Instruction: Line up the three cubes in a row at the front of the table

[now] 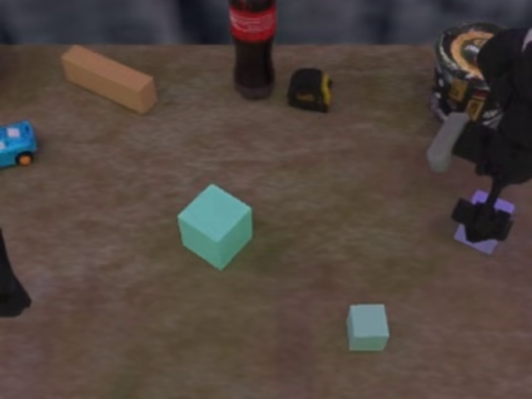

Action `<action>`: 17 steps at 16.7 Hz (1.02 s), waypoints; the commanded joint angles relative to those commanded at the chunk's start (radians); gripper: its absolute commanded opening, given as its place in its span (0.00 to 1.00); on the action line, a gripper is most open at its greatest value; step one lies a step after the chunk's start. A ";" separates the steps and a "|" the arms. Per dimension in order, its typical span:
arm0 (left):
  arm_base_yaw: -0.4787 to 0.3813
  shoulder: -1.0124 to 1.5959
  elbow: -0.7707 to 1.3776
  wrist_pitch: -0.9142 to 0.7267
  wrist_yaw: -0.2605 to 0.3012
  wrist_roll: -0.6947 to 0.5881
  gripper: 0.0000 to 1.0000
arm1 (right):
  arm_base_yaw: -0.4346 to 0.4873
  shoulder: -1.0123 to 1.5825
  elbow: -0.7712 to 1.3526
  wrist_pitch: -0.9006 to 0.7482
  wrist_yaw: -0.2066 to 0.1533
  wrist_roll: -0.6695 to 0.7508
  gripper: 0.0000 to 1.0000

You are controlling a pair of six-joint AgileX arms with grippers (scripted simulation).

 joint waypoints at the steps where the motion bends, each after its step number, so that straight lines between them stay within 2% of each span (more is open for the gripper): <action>1: 0.000 0.000 0.000 0.000 0.000 0.000 1.00 | 0.001 0.019 -0.023 0.046 0.000 0.001 1.00; 4: 0.000 0.000 0.000 0.000 0.000 0.000 1.00 | 0.002 0.062 -0.071 0.129 0.001 0.002 1.00; 8: 0.000 0.000 0.000 0.000 0.000 0.000 1.00 | 0.002 0.066 -0.075 0.135 0.001 0.002 1.00; 17: 0.000 0.000 0.000 0.000 0.000 0.000 1.00 | 0.002 0.066 -0.075 0.135 0.001 0.002 0.32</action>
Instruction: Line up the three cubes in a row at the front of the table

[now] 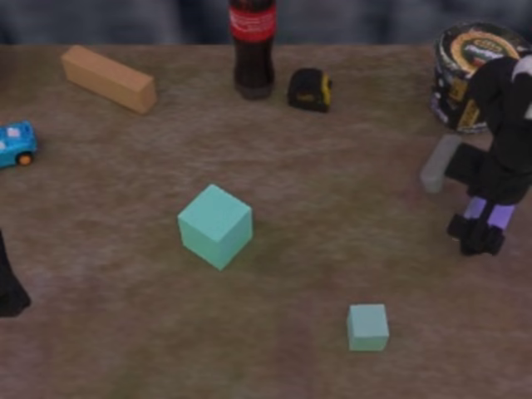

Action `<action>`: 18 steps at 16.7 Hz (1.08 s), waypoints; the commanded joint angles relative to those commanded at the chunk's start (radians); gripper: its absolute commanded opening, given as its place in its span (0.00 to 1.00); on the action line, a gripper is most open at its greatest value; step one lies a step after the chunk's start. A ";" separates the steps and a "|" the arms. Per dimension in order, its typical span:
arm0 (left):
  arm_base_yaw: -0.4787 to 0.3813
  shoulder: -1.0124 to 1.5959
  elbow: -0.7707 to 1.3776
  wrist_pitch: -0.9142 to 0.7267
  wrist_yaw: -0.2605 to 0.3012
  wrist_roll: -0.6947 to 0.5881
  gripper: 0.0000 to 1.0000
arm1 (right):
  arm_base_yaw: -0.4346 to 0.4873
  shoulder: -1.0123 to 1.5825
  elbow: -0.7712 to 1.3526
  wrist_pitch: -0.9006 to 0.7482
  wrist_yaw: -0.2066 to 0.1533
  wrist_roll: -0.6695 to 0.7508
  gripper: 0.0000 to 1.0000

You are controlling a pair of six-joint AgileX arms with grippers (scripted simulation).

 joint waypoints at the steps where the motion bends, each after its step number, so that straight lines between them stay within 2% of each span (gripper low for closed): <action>1: 0.000 0.000 0.000 0.000 0.000 0.000 1.00 | 0.000 0.000 0.000 0.000 0.000 0.000 0.25; 4: 0.000 0.000 0.000 0.000 0.000 0.000 1.00 | 0.000 0.000 0.000 0.000 0.000 0.000 0.02; 5: 0.000 0.000 0.000 0.000 0.000 0.000 1.00 | 0.000 0.000 0.000 0.000 0.000 0.000 0.00; 12: 0.000 0.000 0.000 0.000 0.000 0.000 1.00 | 0.000 0.000 0.000 0.000 0.000 0.000 0.00; 18: 0.000 0.000 0.000 0.000 0.000 0.000 1.00 | 0.006 -0.075 0.064 -0.135 -0.010 0.007 0.00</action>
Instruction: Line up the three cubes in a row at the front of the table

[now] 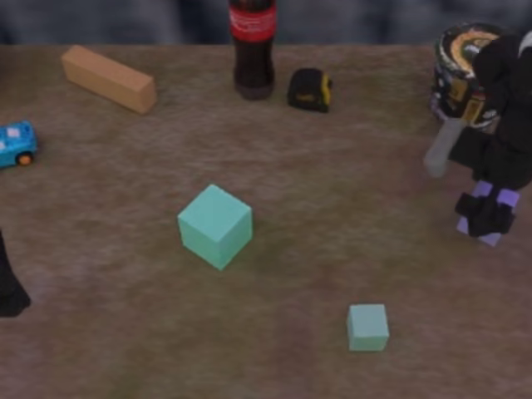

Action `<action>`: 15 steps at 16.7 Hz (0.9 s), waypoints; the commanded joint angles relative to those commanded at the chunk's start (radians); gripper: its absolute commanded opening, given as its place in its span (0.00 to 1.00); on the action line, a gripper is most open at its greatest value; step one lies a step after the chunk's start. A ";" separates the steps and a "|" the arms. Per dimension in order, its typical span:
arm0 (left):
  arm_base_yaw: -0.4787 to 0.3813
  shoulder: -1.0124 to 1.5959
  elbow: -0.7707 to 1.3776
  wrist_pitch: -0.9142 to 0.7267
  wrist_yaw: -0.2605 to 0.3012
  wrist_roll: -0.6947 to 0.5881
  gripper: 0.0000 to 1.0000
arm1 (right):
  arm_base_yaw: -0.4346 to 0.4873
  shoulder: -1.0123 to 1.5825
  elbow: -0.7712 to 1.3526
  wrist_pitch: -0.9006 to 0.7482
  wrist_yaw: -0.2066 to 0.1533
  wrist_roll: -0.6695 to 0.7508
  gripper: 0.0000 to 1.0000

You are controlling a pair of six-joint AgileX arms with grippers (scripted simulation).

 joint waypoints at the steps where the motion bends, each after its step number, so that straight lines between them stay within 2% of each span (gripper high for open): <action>1: 0.000 0.000 0.000 0.000 0.000 0.000 1.00 | 0.000 -0.016 0.019 -0.040 0.000 0.001 0.00; 4: 0.000 0.000 0.000 0.000 0.000 0.000 1.00 | 0.003 -0.059 0.062 -0.119 0.000 0.002 0.00; 10: 0.000 0.000 0.000 0.000 0.000 0.000 1.00 | 0.013 -0.061 0.064 -0.124 0.000 0.005 0.00; 12: 0.000 0.000 0.000 0.000 0.000 0.000 1.00 | 0.070 -0.063 0.067 -0.129 0.000 0.014 0.00; 15: 0.000 0.000 0.000 0.000 0.000 0.000 1.00 | 0.217 -0.072 0.067 -0.142 0.000 0.041 0.00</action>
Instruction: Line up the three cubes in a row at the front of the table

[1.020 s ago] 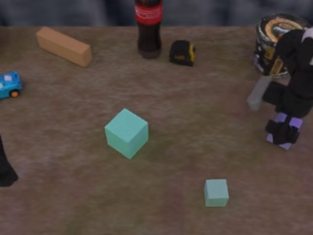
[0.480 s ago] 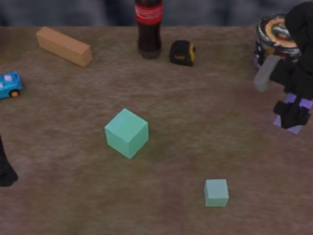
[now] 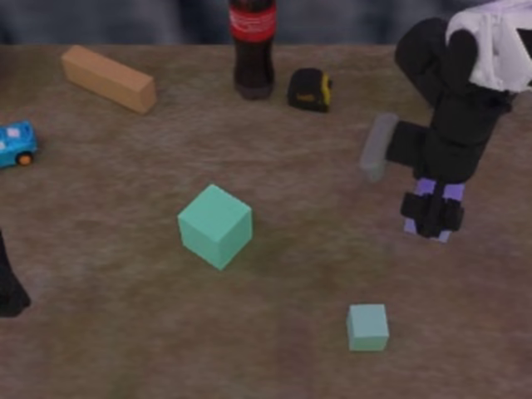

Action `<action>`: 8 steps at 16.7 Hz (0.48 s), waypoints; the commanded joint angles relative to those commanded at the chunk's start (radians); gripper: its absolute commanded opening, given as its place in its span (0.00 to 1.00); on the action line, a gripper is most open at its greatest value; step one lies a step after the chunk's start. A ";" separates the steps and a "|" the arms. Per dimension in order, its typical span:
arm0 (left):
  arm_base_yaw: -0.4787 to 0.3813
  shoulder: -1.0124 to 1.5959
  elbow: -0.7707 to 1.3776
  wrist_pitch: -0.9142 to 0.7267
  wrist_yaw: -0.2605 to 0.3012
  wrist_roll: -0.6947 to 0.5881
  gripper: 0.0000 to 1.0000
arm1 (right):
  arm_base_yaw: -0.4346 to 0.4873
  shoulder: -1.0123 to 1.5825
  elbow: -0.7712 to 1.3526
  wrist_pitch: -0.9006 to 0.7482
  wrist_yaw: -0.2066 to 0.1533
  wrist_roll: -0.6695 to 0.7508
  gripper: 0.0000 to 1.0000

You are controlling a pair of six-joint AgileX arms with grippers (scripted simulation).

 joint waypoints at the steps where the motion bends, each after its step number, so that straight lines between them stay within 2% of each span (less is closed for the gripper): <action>1: 0.000 0.000 0.000 0.000 0.000 0.000 1.00 | 0.058 -0.005 -0.002 -0.005 0.000 0.012 0.00; 5: 0.000 0.000 0.000 0.000 0.000 0.000 1.00 | 0.312 -0.026 -0.010 -0.024 0.000 0.063 0.00; 8: 0.000 0.000 0.000 0.000 0.000 0.000 1.00 | 0.446 -0.047 -0.015 -0.029 0.001 0.094 0.00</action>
